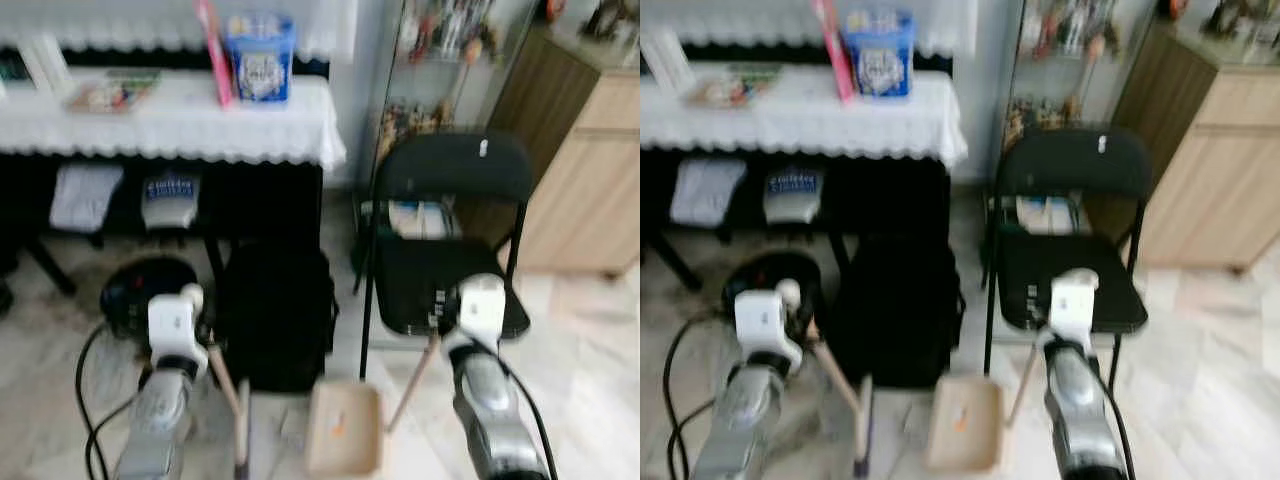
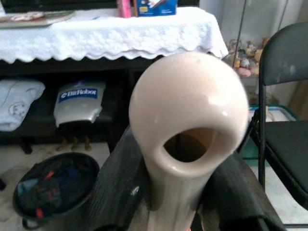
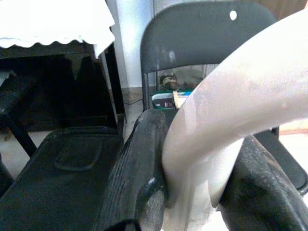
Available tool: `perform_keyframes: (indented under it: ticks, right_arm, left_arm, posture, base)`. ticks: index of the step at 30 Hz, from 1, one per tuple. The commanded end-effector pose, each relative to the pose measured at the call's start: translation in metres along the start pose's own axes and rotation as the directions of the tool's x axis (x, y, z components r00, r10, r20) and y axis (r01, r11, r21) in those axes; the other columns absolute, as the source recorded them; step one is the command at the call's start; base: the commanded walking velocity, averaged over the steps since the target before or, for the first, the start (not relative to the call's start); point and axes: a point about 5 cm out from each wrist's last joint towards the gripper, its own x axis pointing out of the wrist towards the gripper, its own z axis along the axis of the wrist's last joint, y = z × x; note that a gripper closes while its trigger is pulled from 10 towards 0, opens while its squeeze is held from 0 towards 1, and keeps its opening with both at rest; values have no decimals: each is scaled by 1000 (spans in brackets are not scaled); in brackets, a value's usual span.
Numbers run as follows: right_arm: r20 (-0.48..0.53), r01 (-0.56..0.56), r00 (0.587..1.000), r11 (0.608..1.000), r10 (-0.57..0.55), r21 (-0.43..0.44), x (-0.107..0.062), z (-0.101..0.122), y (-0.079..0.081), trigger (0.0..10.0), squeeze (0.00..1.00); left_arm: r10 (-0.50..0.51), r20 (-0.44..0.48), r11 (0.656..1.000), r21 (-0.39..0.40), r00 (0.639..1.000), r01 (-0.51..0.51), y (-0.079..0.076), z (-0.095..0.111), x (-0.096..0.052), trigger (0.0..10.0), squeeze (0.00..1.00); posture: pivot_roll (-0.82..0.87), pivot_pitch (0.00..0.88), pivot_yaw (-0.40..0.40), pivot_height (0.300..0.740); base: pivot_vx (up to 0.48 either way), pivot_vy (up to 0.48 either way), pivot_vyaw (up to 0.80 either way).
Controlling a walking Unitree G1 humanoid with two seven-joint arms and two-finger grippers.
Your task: Sweep floor
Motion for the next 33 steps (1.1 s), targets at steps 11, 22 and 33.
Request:
perform_keyframes:
  ticks: [11, 22, 33]
  right_arm:
    - [30, 8, 1000, 1000, -8, -22, 2, 6, -6, 10000, 0]
    - [30, 10, 1000, 999, -9, -37, 3, -2, -7, 10000, 0]
    - [25, 12, 1000, 997, -10, -79, 5, -10, -4, 10000, 0]
  left_arm:
    - [-31, 54, 999, -7, 998, 32, -7, 10, 6, 10000, 0]
    - [-33, 53, 999, 2, 998, 33, -3, 10, 5, 10000, 0]
    - [-49, 49, 999, 13, 998, 48, 0, 10, 2, 10000, 0]
  posture:
    - [-11, 0, -6, 740]
    - [-9, 0, -3, 740]
    - [2, 0, 1, 740]
  base:
    - [27, 0, 0]
    - [0, 0, 0]
    - [0, 0, 0]
